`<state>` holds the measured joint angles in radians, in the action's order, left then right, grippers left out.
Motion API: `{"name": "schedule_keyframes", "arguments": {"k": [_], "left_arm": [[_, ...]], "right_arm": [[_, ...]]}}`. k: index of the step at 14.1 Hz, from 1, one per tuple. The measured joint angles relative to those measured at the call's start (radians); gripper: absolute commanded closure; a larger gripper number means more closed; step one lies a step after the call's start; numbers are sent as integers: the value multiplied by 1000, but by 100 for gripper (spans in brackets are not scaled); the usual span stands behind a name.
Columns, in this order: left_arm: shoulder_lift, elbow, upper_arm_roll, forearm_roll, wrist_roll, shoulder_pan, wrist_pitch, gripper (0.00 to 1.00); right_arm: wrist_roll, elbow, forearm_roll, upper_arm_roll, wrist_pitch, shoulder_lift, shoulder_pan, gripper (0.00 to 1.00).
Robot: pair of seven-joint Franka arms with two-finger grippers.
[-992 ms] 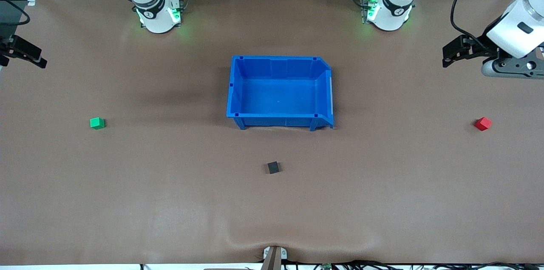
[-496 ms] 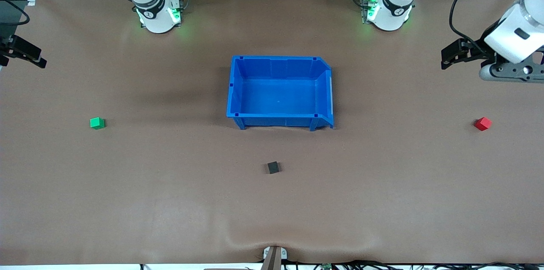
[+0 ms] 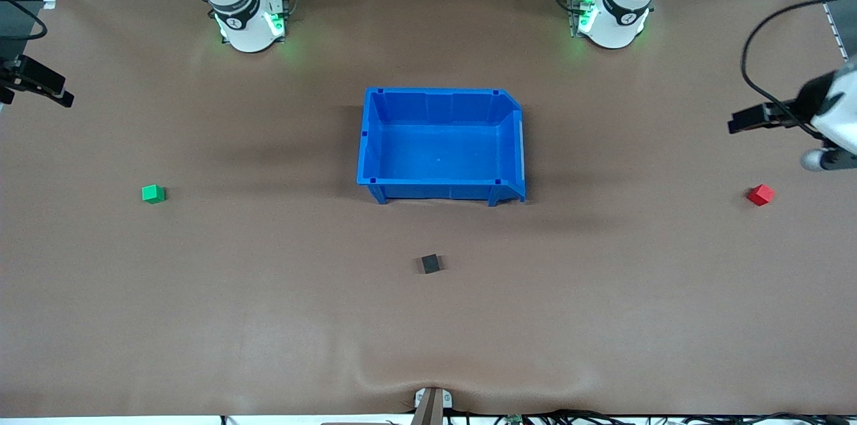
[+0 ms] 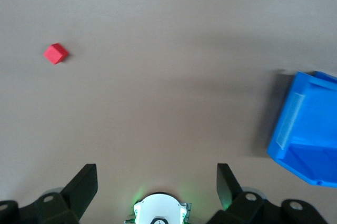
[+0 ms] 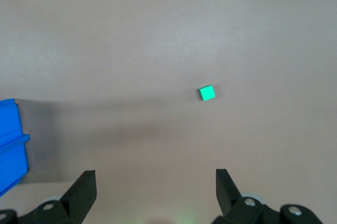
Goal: Attach green and red cubes to black cube
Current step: 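Move the left gripper down over the red cube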
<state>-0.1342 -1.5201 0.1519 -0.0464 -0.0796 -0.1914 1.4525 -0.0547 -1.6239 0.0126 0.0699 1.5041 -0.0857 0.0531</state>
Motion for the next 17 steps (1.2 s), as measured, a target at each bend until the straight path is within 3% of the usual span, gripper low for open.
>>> {"name": "schedule_keyframes", "arguments": {"k": [4, 8, 13, 17], "left_arm": [[-30, -108, -1, 0, -30, -86, 167, 0], [-64, -202, -1, -1, -231, -107, 347, 0], [-177, -214, -10, -69, -358, -147, 480, 0], [-258, -215, -15, -81, -359, -253, 577, 0]], "right_arm": [[0, -10, 0, 0, 2, 0, 0, 0], [0, -19, 0, 0, 5, 10, 0, 0], [0, -21, 0, -6, 7, 18, 0, 0], [0, -22, 0, -8, 7, 26, 0, 0]]}}
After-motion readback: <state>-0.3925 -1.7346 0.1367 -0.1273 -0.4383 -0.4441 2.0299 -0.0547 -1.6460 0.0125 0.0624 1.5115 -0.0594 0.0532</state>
